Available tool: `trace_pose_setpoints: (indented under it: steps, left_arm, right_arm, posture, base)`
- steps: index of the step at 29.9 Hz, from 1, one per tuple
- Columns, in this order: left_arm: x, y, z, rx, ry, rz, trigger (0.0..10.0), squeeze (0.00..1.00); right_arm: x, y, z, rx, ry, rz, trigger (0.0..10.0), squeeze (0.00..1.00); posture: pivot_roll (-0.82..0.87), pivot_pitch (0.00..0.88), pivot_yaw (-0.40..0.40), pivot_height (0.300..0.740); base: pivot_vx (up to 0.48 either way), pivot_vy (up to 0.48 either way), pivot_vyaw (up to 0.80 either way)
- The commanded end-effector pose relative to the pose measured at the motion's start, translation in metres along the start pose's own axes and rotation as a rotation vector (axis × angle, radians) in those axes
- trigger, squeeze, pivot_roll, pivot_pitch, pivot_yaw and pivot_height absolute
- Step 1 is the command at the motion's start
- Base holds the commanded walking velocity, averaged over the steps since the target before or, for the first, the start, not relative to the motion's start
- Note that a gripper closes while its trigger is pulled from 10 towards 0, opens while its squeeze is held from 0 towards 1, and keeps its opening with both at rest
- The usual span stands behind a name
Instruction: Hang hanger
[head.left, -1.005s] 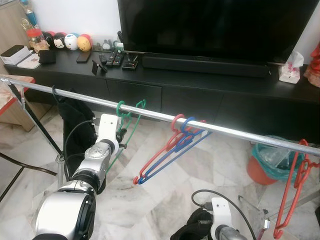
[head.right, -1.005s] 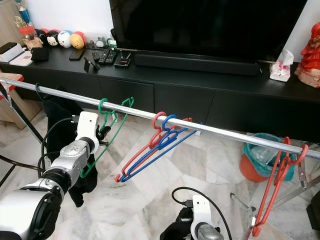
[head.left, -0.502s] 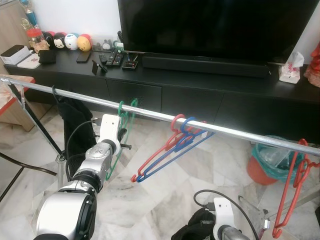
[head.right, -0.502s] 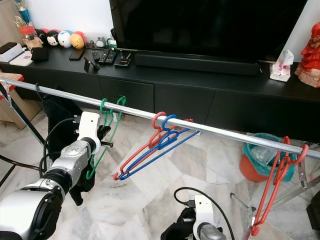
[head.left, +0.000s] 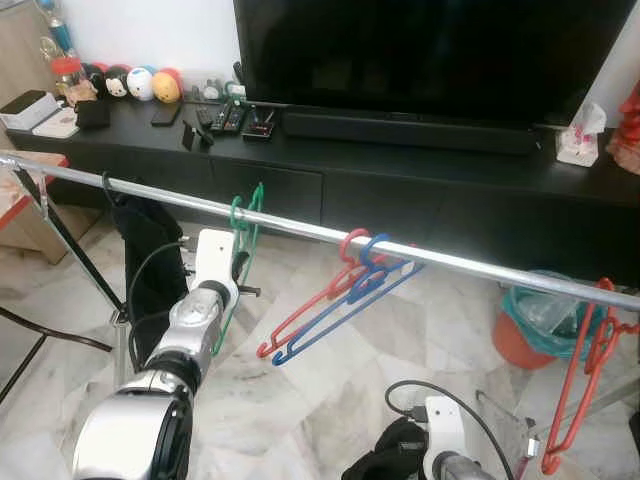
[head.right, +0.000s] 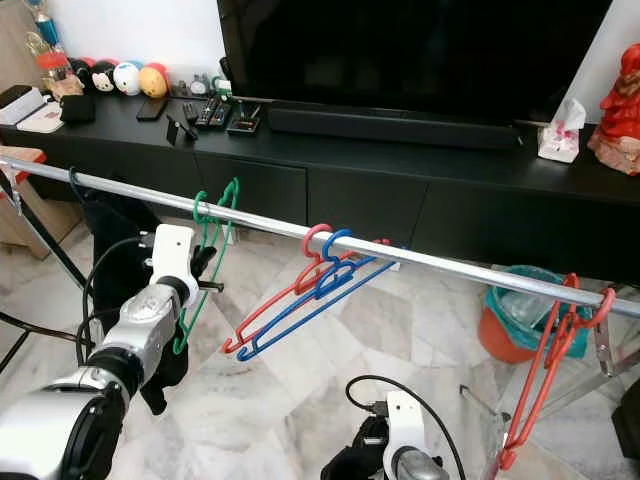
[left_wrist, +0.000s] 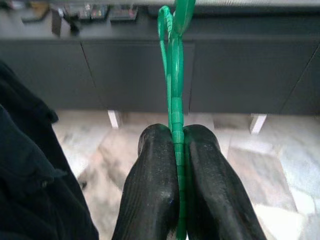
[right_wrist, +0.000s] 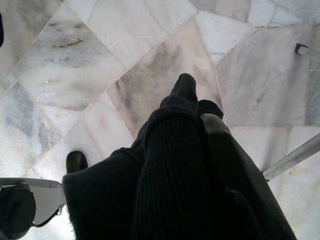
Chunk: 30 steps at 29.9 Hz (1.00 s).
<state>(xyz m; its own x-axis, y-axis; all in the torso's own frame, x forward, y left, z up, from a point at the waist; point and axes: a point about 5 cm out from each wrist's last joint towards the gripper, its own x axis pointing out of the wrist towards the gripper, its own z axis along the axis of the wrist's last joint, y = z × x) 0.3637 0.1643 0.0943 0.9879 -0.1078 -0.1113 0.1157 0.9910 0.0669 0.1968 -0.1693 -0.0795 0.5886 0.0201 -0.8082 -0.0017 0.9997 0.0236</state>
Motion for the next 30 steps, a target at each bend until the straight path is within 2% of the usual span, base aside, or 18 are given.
trace_pose_setpoints:
  steps: [1,6,8,13,16,21,23,24,30]
  left_arm:
    - [-0.004,0.003,-0.001,0.011,-0.034,-0.001,10.0,0.00]
    - [-0.019,0.007,-0.013,0.029,-0.083,-0.016,10.0,0.00]
    - [-0.030,0.011,-0.020,0.056,-0.102,-0.018,10.0,0.00]
    - [-0.046,0.013,-0.034,0.065,-0.104,-0.015,10.0,0.00]
    - [-0.059,0.011,-0.052,0.048,-0.058,-0.020,10.0,0.00]
    - [-0.074,0.007,-0.070,0.003,-0.002,-0.013,10.0,0.00]
    - [-0.076,0.007,-0.074,-0.011,0.020,-0.004,10.0,0.00]
    - [-0.078,0.007,-0.082,-0.054,0.060,0.014,10.0,0.00]
    - [-0.079,0.006,-0.087,-0.048,0.096,0.016,10.0,0.00]
  right_arm:
    - [0.000,0.000,0.003,0.008,-0.013,-0.005,10.0,0.00]
    - [0.001,0.000,0.004,0.012,-0.017,-0.005,10.0,0.00]
    - [0.001,0.000,0.004,0.014,-0.019,-0.007,10.0,0.00]
    - [0.000,0.001,0.004,0.013,-0.020,-0.008,10.0,0.00]
    - [-0.003,-0.016,-0.005,0.018,-0.013,-0.026,10.0,0.00]
    - [-0.005,-0.022,-0.008,0.024,-0.017,-0.037,10.0,0.00]
    - [-0.005,-0.023,-0.008,0.027,-0.020,-0.040,10.0,0.00]
    - [-0.005,-0.025,-0.007,0.040,-0.032,-0.052,10.0,0.00]
    - [-0.005,-0.030,0.001,0.073,-0.076,-0.065,10.0,0.00]
  posture:
    - [-0.09,0.000,-0.001,0.740]
    - [-0.09,0.000,0.000,0.740]
    - [-0.09,0.000,0.001,0.740]
    - [-0.08,0.000,0.004,0.740]
    - [-0.09,0.000,0.006,0.740]
    - [-0.08,0.000,0.006,0.740]
    - [-0.08,0.000,0.005,0.740]
    - [-0.09,0.000,0.008,0.740]
    - [-0.10,0.000,0.016,0.740]
  base:
    - [0.000,0.000,0.00]
    - [0.000,0.000,0.00]
    - [0.000,0.000,0.00]
    - [0.000,0.000,0.00]
    - [0.000,0.000,0.00]
    - [0.000,0.000,0.00]
    - [0.000,0.000,0.00]
    - [0.000,0.000,0.00]
    - [0.000,0.000,0.00]
